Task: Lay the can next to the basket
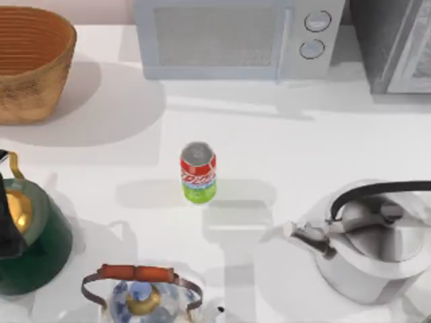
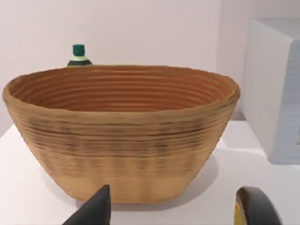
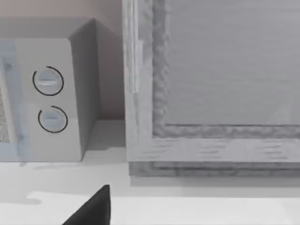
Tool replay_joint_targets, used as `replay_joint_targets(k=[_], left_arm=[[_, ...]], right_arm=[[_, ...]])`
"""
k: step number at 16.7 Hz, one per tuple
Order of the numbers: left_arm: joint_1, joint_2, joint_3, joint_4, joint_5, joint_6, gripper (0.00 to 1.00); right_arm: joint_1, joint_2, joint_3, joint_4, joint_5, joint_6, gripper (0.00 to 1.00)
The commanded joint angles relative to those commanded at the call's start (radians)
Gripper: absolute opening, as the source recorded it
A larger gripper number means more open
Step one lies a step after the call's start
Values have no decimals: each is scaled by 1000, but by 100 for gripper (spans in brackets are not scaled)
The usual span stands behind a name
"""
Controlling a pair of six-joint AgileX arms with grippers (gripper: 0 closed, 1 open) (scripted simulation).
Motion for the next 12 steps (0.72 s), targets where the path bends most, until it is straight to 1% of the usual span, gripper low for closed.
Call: replay_joint_targets(k=[3,6,9,12], left_arm=[[-3,10,8,-6,1,1,100],[-29,96,84,-60,5,9,100],[-72,260,233,-161,6,21,100],[-128,483,439,-299,3,36,100]], right_arm=[[0,0,0,0,0,0,100],[0,0,0,0,0,0,100],[0,0,0,0,0,0,100],[0,0,0,0,0,0,100]])
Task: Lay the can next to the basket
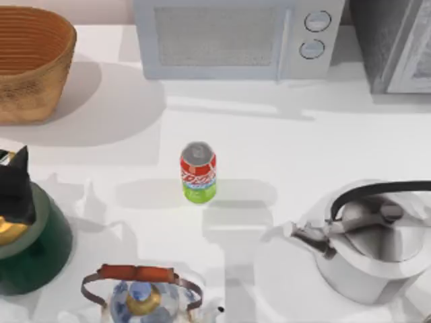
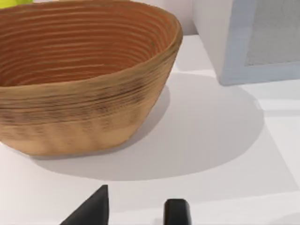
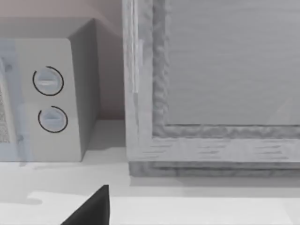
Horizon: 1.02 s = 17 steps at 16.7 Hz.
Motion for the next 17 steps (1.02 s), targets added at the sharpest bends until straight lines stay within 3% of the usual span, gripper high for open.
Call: replay_joint_targets(k=[17], left_arm=[[-414,1529,1392,-946,-4,140,100]], right_arm=[[0,0,0,0,0,0,100]])
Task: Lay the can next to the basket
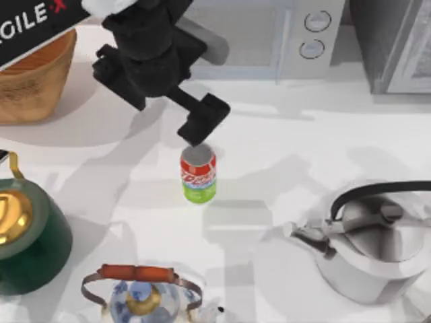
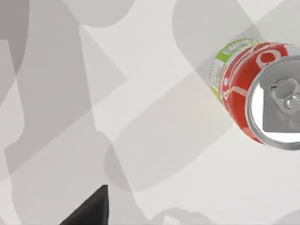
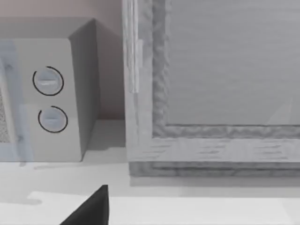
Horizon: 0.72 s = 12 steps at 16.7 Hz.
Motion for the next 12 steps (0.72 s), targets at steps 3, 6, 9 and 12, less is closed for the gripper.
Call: replay_joint_targets(k=[3,6,9,12], left_arm=[[-46,155,146,-92,3,19,100],[-68,227,215,-134,5,28,100],[-69,230,218,-136,5,28,100],[-64,229,212,-131,5,28,100]], right_arm=[[0,0,0,0,0,0,100],[0,0,0,0,0,0,100],[0,0,0,0,0,0,100],[0,0,0,0,0,0,100]])
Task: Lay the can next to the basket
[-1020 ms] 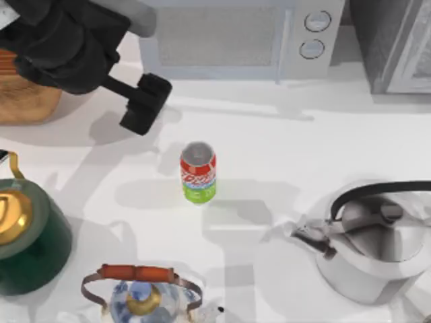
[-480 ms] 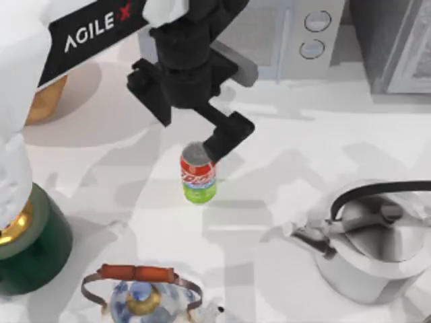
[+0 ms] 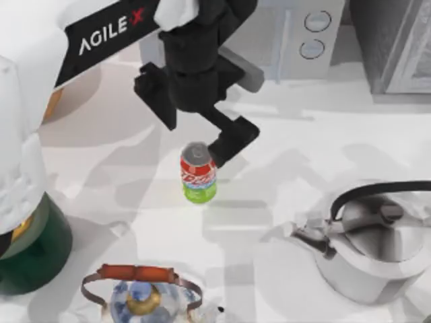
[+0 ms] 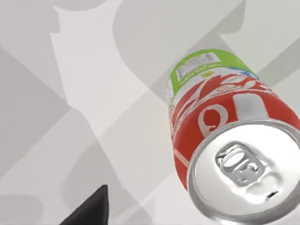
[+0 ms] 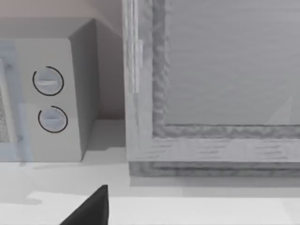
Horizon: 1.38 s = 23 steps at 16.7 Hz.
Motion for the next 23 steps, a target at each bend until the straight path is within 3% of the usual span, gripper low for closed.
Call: replay_joint_targets(k=[8,12,23], left_arm=[[-3,18,-193,212,0,2,100],[-3,19,-202,221,0,2,100],[-3,19,-202,221,0,2,17]], right_arm=[[0,0,0,0,0,0,100],[0,0,0,0,0,0,100],[0,0,0,0,0,0,100]])
